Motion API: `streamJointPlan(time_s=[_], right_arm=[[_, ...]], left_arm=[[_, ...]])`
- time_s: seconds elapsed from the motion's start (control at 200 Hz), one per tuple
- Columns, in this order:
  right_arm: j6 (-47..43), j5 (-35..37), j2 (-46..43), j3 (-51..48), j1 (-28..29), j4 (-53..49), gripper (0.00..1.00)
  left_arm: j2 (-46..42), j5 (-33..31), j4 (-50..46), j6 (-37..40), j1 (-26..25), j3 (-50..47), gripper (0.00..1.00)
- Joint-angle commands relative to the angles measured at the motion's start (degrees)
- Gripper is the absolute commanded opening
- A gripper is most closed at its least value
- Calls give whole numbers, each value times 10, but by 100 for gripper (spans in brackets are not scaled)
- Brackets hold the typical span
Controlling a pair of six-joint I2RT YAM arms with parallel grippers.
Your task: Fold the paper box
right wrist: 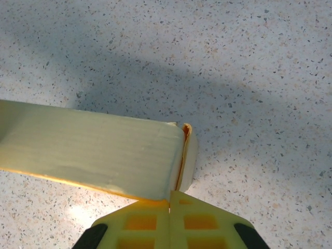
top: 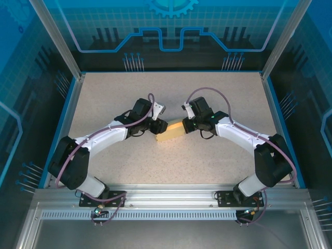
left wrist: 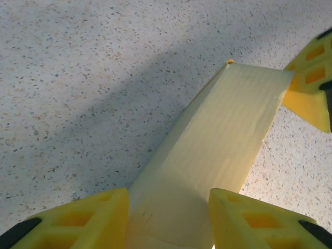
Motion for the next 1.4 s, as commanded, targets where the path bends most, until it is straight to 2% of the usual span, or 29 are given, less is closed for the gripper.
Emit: streamJointPlan(time_s=[0.0, 0.175, 0.335, 0.585, 0.74, 0.89, 1.096, 1.296, 1.396], right_arm=[[-12, 3, -16, -4, 10, -15, 11], [-22, 14, -55, -5, 9, -35, 24], [-23, -15, -78, -3, -4, -34, 36], [-19, -117, -6, 46, -52, -17, 45], [-17, -171, 52, 73, -74, -13, 46], [-12, -196, 75, 58, -87, 1, 44], [3, -202, 73, 9, -92, 31, 40], [14, -196, 66, -25, -93, 57, 39], [16, -196, 62, -31, -93, 64, 40]], left_arm=[[8, -11, -12, 26, -10, -4, 46], [10, -24, 4, 24, -18, -22, 46], [9, -37, 13, 27, -26, -31, 47], [-7, -44, 17, 26, -28, -36, 47], [-16, -45, 19, 27, -28, -38, 47], [-24, -46, 20, 25, -27, -37, 48], [-48, -57, 36, -1, -28, -39, 50], [-101, -84, 60, -53, -24, -74, 59], [-118, -71, 60, -92, -8, -102, 62]])
